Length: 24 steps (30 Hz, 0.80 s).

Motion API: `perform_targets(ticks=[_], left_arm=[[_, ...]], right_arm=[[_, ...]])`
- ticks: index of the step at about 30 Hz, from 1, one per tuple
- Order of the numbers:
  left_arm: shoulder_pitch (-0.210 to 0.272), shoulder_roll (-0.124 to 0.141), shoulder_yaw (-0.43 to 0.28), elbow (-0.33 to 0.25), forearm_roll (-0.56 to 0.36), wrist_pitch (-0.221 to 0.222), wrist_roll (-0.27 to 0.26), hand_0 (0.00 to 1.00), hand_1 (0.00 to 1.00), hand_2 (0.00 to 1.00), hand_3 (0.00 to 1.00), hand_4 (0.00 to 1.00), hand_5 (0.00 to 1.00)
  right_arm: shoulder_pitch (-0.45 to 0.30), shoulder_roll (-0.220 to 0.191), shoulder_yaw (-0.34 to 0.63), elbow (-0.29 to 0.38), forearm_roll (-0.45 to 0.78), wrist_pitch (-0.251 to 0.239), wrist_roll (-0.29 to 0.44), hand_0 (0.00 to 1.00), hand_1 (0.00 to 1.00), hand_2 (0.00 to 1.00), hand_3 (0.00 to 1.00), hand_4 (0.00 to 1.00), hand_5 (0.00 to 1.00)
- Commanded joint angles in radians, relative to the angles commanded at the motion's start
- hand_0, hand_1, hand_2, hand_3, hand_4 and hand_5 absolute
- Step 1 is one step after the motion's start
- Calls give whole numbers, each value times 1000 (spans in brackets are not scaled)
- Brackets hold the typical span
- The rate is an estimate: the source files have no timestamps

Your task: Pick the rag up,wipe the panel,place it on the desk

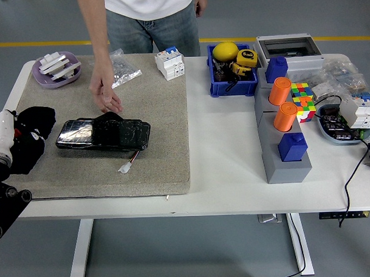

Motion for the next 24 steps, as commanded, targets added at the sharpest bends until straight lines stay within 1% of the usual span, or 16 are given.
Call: perform_targets(ticks=[4, 5, 6, 8, 11, 12, 17, 18, 23, 24], left_arm=[[0, -4, -6, 8, -4, -11, -10, 289, 366, 469, 490, 515, 2], [0, -4, -5, 9, -2, -20, -9, 289, 366, 469, 490, 515, 2], [-1, -4, -3, 10, 4, -29, -7, 378, 517, 521, 571, 668, 2], [-1, -3, -2, 11, 9, -40, -6, 378, 517, 521, 571, 668, 2], [-4, 3, 0, 14, 10, -54, -17, 378, 517, 521, 571, 668, 2], [-6, 6, 2, 15, 8, -56, -22, 439, 578, 534, 577, 680, 2], [-9, 17, 6, 16, 24, -82, -20, 439, 578, 534, 577, 680, 2], [-9, 20, 7, 15, 21, -86, -21, 475, 609, 541, 577, 709, 2], [-8, 25, 9, 2, 30, -94, -15, 475, 609, 541, 577, 709, 2], [-8, 24, 6, -1, 34, -96, -12, 491, 643, 547, 581, 763, 2]], right_arm=[[0, -1, 6, 0, -7, 0, -3, 706, 544, 643, 636, 998, 576], [0, 0, 3, 0, -4, 0, -2, 706, 544, 643, 636, 998, 576], [0, 0, 1, 0, -1, 0, -1, 706, 545, 643, 637, 998, 576], [1, 1, 0, 0, 1, -1, 0, 706, 545, 643, 637, 998, 576], [2, 3, -5, 0, 8, -1, 2, 706, 545, 643, 637, 998, 576], [2, 3, -5, 0, 9, -1, 2, 706, 545, 643, 636, 998, 575], [2, 4, -5, 0, 12, -2, 2, 706, 545, 643, 636, 998, 575], [3, 4, -5, 0, 12, -2, 2, 707, 545, 643, 636, 998, 575], [5, 6, -7, -1, 15, -2, 3, 707, 545, 643, 636, 998, 575], [5, 6, -7, -1, 16, -3, 3, 707, 537, 643, 635, 998, 573]])
